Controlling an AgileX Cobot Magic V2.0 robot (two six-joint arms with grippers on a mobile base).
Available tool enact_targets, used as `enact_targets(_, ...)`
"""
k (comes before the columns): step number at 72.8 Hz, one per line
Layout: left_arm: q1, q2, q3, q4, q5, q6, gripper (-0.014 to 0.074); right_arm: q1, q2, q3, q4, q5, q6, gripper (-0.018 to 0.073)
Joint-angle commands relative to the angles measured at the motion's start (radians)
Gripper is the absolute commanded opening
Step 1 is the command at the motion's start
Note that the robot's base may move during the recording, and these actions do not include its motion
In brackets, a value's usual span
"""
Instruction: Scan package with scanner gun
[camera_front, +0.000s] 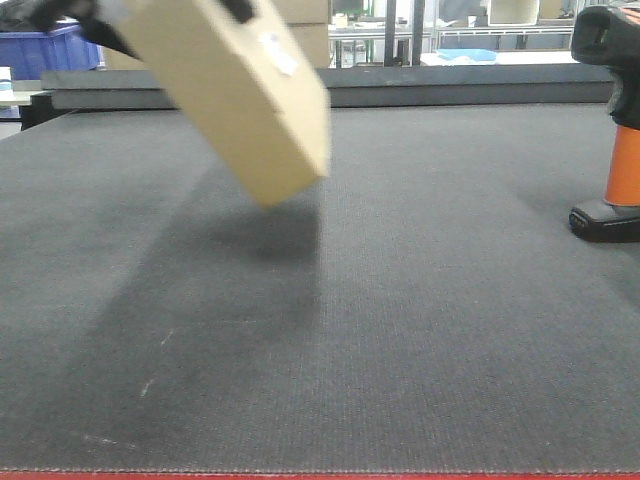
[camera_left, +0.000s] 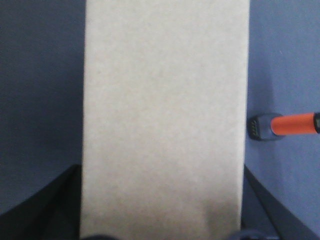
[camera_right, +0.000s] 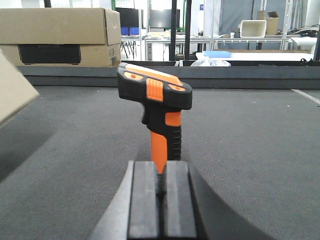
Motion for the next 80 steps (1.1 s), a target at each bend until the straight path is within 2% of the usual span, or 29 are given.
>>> enact_targets(1,-0.022,0.023,-0.007,-0.003,-0.028,-0.020,-0.0111,0.000,-0.002,0.000,0.001,-0.024,-0.008,-0.0169)
enact_targets(28,-0.032,0.055,-0.007,-0.003,-0.031,-0.020,-0.0111,0.000,-0.002,0.000,-0.017,-0.050,-0.008,-0.0169)
enact_targets(36,-0.032,0.055,-0.007,-0.003,-0.040,-0.025,-0.0111,0.000,-0.002,0.000,-0.017,-0.135,-0.008,-0.0169)
enact_targets(49,-0.032,0.055,-0.007,-0.003,-0.067,-0.054,-0.0111,0.000,0.009,-0.126,-0.025,0.004,-0.008,-0.0169)
enact_targets(57,-0.032,0.055,-0.007,-0.003,-0.071,-0.054,-0.0111,0.000,0.112,-0.191,-0.025,0.064,-0.008,-0.0169)
enact_targets(80,-0.032,0.055,-0.007,-0.003,-0.078,-0.054,-0.0111,0.000,0.552,-0.316,-0.025,0.043,-0.008,-0.0169)
